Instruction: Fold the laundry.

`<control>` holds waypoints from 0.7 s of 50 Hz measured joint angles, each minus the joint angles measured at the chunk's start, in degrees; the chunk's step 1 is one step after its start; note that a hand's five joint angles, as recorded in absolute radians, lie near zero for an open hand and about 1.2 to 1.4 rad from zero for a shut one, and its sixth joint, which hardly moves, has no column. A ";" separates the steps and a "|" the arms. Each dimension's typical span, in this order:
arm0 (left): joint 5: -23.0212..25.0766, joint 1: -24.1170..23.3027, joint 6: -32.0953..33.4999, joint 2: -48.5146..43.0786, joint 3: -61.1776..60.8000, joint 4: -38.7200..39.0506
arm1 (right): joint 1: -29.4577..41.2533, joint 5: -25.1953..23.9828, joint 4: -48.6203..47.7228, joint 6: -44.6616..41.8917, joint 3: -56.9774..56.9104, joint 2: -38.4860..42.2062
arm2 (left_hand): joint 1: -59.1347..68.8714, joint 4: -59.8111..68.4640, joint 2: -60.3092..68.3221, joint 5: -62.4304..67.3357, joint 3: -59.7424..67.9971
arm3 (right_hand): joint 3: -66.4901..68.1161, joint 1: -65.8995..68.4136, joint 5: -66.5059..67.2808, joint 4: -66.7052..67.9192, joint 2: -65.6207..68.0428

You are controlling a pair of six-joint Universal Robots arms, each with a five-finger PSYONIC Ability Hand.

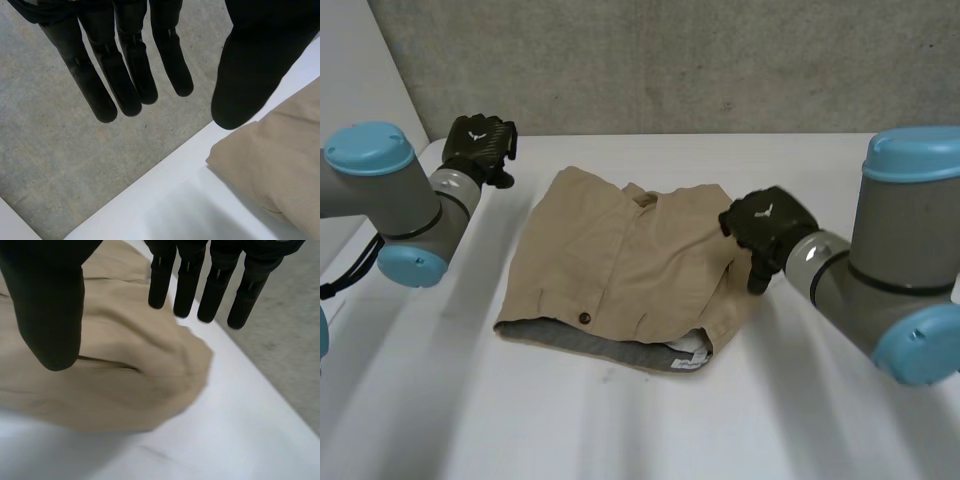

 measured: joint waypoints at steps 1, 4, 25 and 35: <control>0.07 -0.02 -0.06 0.53 -0.75 0.33 | 0.77 -0.47 0.60 0.58 1.57 -1.06 | -2.20 -2.51 -2.44 -2.47 -2.38 | -2.83 -2.42 -2.87 -2.95 -2.76; 0.21 -0.06 -0.17 1.40 -2.03 0.87 | 2.52 -1.21 1.14 1.50 5.29 -3.01 | -6.98 -7.83 -7.63 -7.87 -7.61 | -4.71 -4.54 -5.20 -5.24 -4.02; 2.14 -0.21 -0.40 2.94 -5.82 1.29 | 9.48 2.26 -18.20 -0.20 19.95 -3.26 | -18.68 -20.26 -19.55 -20.57 -19.73 | 37.20 33.41 37.09 38.48 37.84; 7.79 -1.08 1.46 1.73 -3.72 -3.86 | 12.11 -3.02 -14.40 -2.18 22.62 -16.98 | -26.68 -28.29 -27.73 -28.74 -28.18 | 37.20 33.41 37.09 38.54 37.84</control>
